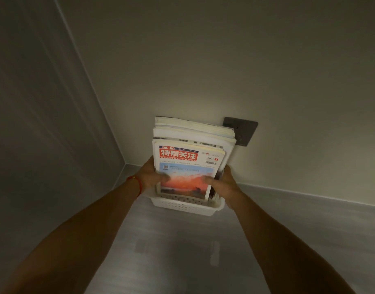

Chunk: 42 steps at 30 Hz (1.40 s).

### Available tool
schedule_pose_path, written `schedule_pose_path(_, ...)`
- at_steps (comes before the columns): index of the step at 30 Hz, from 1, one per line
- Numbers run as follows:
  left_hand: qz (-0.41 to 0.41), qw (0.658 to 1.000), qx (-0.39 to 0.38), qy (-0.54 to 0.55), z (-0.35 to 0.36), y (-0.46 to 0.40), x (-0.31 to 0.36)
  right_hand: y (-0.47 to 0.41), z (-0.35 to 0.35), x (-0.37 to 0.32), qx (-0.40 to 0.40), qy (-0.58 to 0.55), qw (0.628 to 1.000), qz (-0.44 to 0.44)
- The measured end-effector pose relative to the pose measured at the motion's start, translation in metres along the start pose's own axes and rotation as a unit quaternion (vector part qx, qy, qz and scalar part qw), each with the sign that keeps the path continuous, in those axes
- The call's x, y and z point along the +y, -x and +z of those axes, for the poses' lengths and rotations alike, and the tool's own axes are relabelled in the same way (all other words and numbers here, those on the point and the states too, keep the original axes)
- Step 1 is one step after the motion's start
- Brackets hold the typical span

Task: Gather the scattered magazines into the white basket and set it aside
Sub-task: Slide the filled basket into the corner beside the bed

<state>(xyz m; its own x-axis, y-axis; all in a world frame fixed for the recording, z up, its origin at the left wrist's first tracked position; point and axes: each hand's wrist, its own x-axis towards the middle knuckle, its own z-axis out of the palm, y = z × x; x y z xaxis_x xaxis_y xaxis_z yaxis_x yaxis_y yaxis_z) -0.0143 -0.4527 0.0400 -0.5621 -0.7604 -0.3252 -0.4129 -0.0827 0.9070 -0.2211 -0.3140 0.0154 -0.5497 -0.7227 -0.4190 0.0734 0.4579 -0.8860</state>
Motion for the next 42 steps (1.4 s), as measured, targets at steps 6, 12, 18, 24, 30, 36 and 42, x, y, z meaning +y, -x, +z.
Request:
schedule_pose_path(6, -0.013, 0.998, 0.003, 0.067, 0.008, 0.004, -0.007, 0.004, -0.004, 0.0, -0.025, -0.052, 0.998, 0.014)
schedule_pose_path(12, -0.007, 0.993, 0.035, 0.112, 0.024, 0.028, -0.019, 0.017, -0.005, 0.005, -0.044, -0.025, 0.999, 0.006)
schedule_pose_path(18, 0.002, 0.989, 0.073, 0.126, 0.041, 0.071, -0.025, 0.044, -0.014, 0.016, -0.082, -0.019, 0.996, 0.005)
schedule_pose_path(24, 0.001, 0.976, 0.131, 0.173, 0.062, 0.141, -0.043, 0.08, -0.016, 0.039, -0.131, 0.002, 0.991, -0.009)
schedule_pose_path(30, -0.015, 0.954, 0.216, 0.209, 0.082, 0.213, -0.056, 0.111, -0.009, 0.057, -0.202, 0.04, 0.978, -0.042)
schedule_pose_path(36, -0.031, 0.92, 0.313, 0.234, 0.096, 0.278, -0.086, 0.133, 0.014, 0.07, -0.277, 0.104, 0.953, -0.062)
schedule_pose_path(42, -0.082, 0.879, 0.401, 0.245, 0.099, 0.326, -0.11, 0.151, 0.05, 0.071, -0.365, 0.146, 0.916, -0.079)
